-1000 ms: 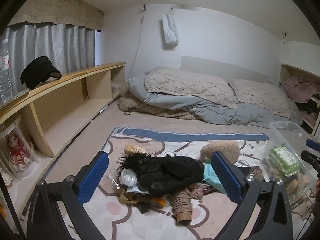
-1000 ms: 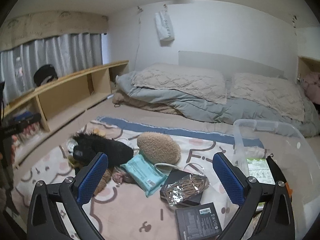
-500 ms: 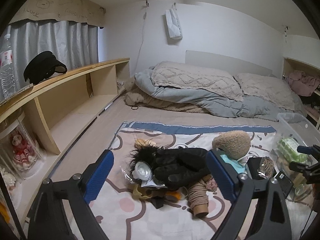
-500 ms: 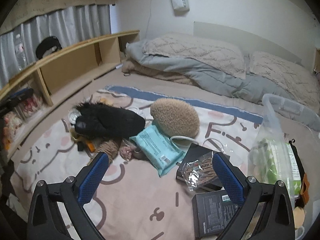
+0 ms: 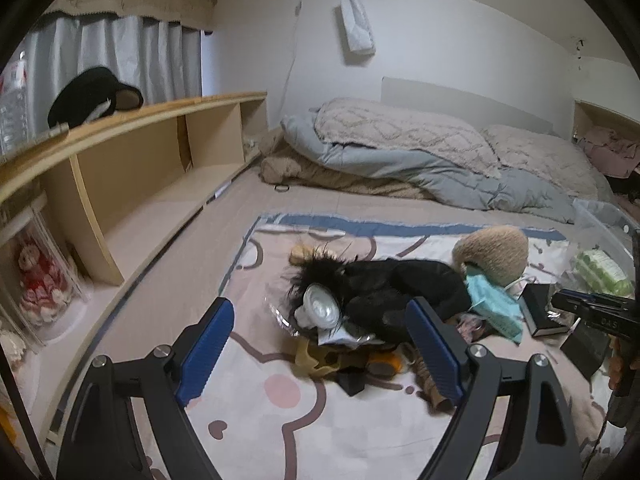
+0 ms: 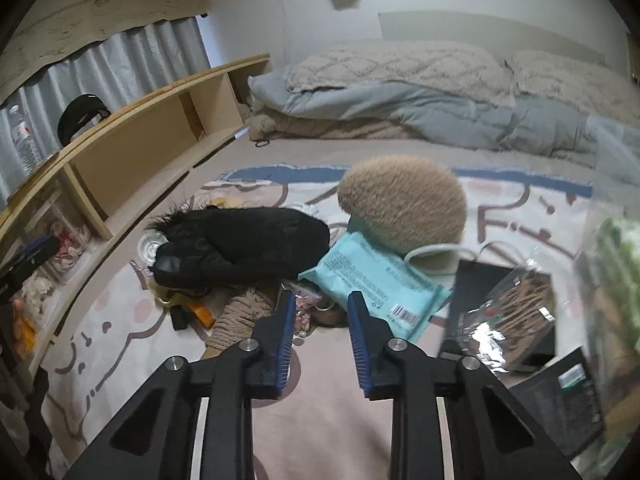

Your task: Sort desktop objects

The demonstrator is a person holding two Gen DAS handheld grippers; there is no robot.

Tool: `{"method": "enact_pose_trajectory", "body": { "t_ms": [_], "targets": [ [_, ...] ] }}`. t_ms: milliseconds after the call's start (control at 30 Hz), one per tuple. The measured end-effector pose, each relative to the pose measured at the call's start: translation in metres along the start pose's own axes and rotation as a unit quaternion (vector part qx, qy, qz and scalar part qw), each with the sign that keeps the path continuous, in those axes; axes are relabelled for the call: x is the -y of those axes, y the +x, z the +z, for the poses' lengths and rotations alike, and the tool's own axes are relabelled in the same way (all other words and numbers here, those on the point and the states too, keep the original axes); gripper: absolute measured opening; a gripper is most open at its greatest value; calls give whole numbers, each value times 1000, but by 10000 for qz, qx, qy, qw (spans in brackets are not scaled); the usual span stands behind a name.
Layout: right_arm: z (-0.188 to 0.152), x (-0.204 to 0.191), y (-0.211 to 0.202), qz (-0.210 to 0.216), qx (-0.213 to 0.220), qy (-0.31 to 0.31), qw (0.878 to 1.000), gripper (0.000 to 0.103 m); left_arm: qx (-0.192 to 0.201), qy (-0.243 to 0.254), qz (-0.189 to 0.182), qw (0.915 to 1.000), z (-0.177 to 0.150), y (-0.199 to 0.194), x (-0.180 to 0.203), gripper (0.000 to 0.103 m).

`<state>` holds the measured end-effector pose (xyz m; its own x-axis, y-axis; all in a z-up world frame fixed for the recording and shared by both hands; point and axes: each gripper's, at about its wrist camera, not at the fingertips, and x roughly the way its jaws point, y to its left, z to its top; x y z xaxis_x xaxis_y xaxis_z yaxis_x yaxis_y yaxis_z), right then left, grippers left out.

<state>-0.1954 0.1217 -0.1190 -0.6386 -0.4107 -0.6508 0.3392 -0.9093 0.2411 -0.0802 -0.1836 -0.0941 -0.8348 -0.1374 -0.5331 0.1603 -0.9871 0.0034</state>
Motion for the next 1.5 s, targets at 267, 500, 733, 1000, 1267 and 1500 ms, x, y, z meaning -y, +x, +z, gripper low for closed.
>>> {"method": "enact_pose_trajectory", "body": {
  "t_ms": [267,500,733,1000,1267,1500],
  "targets": [
    [1,-7,56,100,-287,52,9995,23,-217,-112,-220,9995,-22,29,-11,88],
    [15,-22,106,189,-481,54,9986,23,-341,129,-555,9978,-44,43,-1,88],
    [14,-20,126,191,-507,-22,9985,23,-617,63,-770,9951,-63,63,3,87],
    [-29,-13,133,228,-533,-47,9983,23,-802,90,-810,9934,-74,75,6,81],
    [-56,-2,118,476,-659,308,9962,23,-819,100,-843,9930,-72,82,12,81],
    [-79,0,110,622,-922,488,9926,23,-800,223,-875,9927,-74,84,18,81]
  ]
}}
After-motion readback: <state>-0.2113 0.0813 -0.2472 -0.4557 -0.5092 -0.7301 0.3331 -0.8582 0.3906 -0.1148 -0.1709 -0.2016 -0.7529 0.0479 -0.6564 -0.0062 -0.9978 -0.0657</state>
